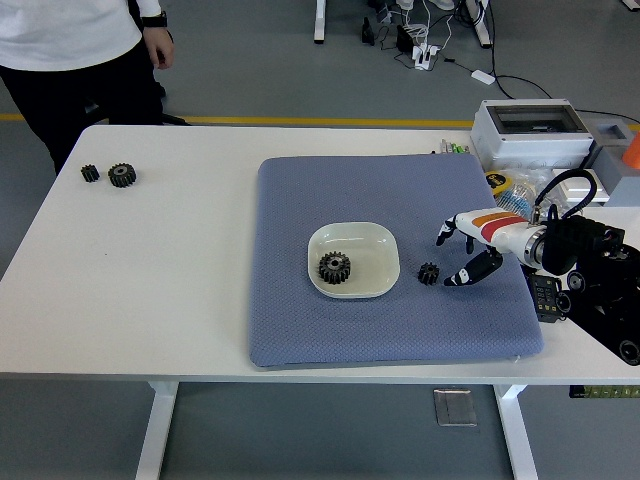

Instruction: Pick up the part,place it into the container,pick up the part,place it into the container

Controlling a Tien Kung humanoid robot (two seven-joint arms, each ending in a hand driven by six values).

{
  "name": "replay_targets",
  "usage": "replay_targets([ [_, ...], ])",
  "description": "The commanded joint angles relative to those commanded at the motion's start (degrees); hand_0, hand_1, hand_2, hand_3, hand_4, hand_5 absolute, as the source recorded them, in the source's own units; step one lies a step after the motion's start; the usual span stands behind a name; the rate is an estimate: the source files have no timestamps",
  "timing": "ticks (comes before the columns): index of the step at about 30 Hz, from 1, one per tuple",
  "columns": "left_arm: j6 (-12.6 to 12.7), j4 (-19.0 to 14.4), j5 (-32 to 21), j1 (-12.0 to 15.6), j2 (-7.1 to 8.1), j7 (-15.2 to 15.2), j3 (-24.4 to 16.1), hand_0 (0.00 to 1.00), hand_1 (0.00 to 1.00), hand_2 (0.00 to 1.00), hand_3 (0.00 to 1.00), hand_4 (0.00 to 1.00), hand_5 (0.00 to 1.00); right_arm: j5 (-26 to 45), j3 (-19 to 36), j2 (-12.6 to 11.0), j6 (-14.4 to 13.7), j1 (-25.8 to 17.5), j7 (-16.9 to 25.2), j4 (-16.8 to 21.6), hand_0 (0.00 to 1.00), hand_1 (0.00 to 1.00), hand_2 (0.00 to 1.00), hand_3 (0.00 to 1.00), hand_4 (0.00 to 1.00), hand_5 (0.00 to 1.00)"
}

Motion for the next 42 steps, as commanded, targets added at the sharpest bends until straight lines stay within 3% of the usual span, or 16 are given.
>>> replay_targets([
  [9,-0.06,0.00,0.09,0.12,0.01,0.14,0.01,0.598,0.551,0.663,0.560,0.658,0.568,0.59,-2.20,1.84,-1.78,0.25,0.25,-0.72,0.214,0.443,0.717,0.668,0.961,0.335],
  [10,-0.06,0.00,0.13,0.11,0.01,0.15,0.00,0.598,0.551,0.662,0.559,0.658,0.570,0.64,-2.55,2.06,-2.00,0.29,0.30,-0.93,0.208,0.438,0.688,0.621,0.937,0.328],
  [15,-0.09,0.00,0.10,0.11,0.00,0.20,0.10,0.598,0.551,0.662,0.559,0.658,0.570,1.00,-3.75,3.16,-3.40,0.24,0.64,-1.70,0.208,0.438,0.688,0.621,0.937,0.328],
  [16,-0.09,0.00,0.07,0.10,0.01,0.21,0.13,0.597,0.551,0.662,0.559,0.658,0.569,1.12,-3.91,3.32,-3.60,0.25,0.67,-1.90,0.201,0.427,0.622,0.557,0.890,0.308],
  [19,-0.13,0.00,0.11,0.06,0.04,0.26,0.20,0.597,0.551,0.662,0.559,0.658,0.569,1.37,-4.41,3.84,-4.41,0.24,0.52,-2.81,0.201,0.427,0.622,0.557,0.890,0.308],
  [21,-0.12,0.00,0.15,0.07,0.05,0.27,0.16,0.597,0.551,0.662,0.559,0.658,0.569,1.31,-4.59,3.98,-4.75,0.17,0.39,-3.05,0.201,0.427,0.622,0.557,0.890,0.308],
  [22,-0.12,0.00,0.24,0.07,0.05,0.28,0.10,0.594,0.550,0.662,0.559,0.657,0.568,1.27,-4.62,3.98,-4.92,0.11,0.38,-3.03,0.182,0.406,0.573,0.525,0.834,0.279],
  [29,-0.27,0.00,1.26,0.11,0.15,0.45,-0.44,0.591,0.546,0.660,0.559,0.657,0.568,1.19,-4.49,3.65,-6.84,-0.19,1.00,-1.93,0.180,0.399,0.535,0.510,0.805,0.260],
  [42,-0.26,0.00,1.21,0.08,0.07,0.44,-0.55,0.590,0.546,0.661,0.559,0.657,0.568,2.13,-5.54,3.84,-6.90,-0.33,1.24,-2.80,0.156,0.390,0.520,0.506,0.792,0.247],
])
